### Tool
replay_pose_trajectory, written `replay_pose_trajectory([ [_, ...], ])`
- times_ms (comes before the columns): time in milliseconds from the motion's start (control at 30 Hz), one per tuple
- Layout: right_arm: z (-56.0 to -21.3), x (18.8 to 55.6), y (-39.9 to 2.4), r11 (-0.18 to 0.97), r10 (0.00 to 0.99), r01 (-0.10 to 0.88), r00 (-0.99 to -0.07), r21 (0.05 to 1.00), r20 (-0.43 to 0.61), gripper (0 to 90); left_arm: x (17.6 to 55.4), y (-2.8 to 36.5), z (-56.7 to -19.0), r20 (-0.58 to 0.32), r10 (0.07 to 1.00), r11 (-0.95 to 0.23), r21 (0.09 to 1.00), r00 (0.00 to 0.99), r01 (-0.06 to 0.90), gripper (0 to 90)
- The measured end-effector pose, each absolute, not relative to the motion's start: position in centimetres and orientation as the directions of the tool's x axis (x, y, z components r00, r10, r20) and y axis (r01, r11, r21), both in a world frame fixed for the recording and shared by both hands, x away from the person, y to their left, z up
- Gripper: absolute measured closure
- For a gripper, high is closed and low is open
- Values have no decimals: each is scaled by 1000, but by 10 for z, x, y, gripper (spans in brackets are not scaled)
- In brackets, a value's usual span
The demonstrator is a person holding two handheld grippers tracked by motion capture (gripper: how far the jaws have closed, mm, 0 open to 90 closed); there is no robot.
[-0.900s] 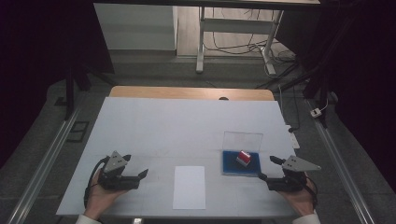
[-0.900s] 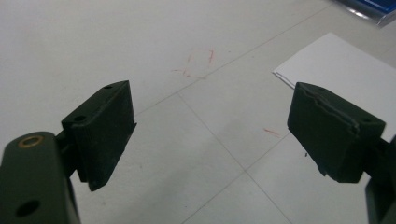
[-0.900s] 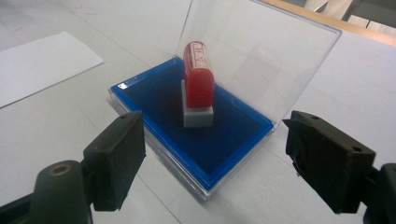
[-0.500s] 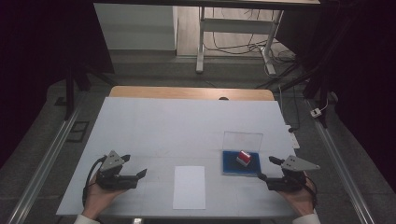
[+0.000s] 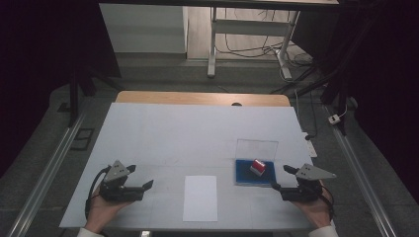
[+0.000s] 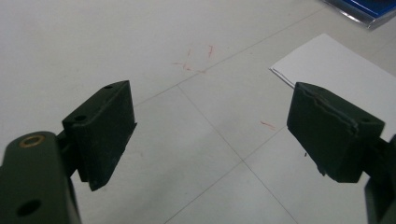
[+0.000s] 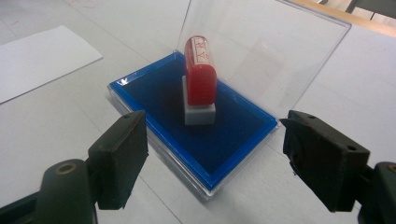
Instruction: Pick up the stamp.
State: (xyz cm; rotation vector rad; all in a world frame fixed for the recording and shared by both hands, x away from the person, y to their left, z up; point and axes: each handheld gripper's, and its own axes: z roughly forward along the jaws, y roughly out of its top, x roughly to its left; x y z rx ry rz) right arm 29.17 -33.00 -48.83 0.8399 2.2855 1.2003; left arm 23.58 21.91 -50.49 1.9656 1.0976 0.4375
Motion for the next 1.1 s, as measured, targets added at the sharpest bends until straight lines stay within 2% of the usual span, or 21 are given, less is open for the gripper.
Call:
replay_pose_trajectory([
  [533, -472, 292, -324, 442, 677, 316, -731, 839, -82, 241, 236, 219, -503, -88, 826, -278, 796, 557, 538, 153],
  [833, -441, 301, -304, 509, 649, 323, -753, 798, -110, 240, 237, 220, -502, -87, 832, -274, 795, 549, 541, 155],
  [1100, -416, 325, -288, 511, 657, 387, -752, 767, -59, 243, 239, 220, -505, -86, 831, -282, 786, 550, 549, 161],
])
